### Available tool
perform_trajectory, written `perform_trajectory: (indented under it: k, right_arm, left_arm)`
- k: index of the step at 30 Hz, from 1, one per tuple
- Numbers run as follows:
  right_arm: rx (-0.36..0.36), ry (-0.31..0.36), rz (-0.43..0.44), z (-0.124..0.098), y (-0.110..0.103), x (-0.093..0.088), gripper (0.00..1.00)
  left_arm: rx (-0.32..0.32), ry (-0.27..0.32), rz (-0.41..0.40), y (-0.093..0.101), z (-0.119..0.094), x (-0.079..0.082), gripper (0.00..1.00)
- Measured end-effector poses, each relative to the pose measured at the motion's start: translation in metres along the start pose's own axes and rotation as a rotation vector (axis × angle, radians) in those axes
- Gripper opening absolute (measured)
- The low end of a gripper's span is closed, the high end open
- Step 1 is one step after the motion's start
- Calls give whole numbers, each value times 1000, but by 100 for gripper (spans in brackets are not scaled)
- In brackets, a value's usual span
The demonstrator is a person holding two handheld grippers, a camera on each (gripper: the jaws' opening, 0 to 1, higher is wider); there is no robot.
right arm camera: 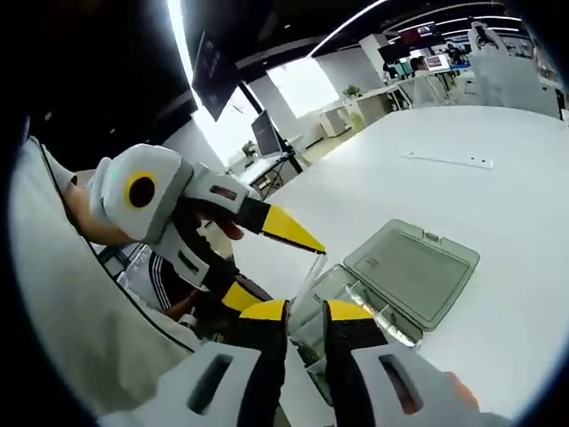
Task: Insert the divider into the dual guide fixture by aligning both edges with the guide slots and pushing it downward to the bottom, including one-sided entry, uneven engagement, binding, and posture correction.
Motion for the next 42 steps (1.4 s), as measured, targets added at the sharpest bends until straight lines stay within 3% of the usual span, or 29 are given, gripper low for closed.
perform_trajectory:
  k: [12, 18, 42]
  right_arm:
    - [2, 0, 32, 2, 0, 0, 8]
    - [17, 9, 58, 3, -3, 1, 0]
    - [3, 31, 106, 0, 1, 4, 0]
  left_arm:
    - [11, 4, 25, 2, 2, 5, 28]
    - [27, -1, 42, 1, 2, 5, 28]
    - [43, 8, 48, 0, 2, 8, 29]
Point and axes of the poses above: the point that each gripper's makers call its tool centre point, and the gripper's own axes: z roughly forward along the fingers, y roughly to its right, x roughly out of its top, the point moved 3 cm from there along -z, roughly backward along the fingers, and after that the axes turned 12 degrees about -z, right-handed, at the moved point
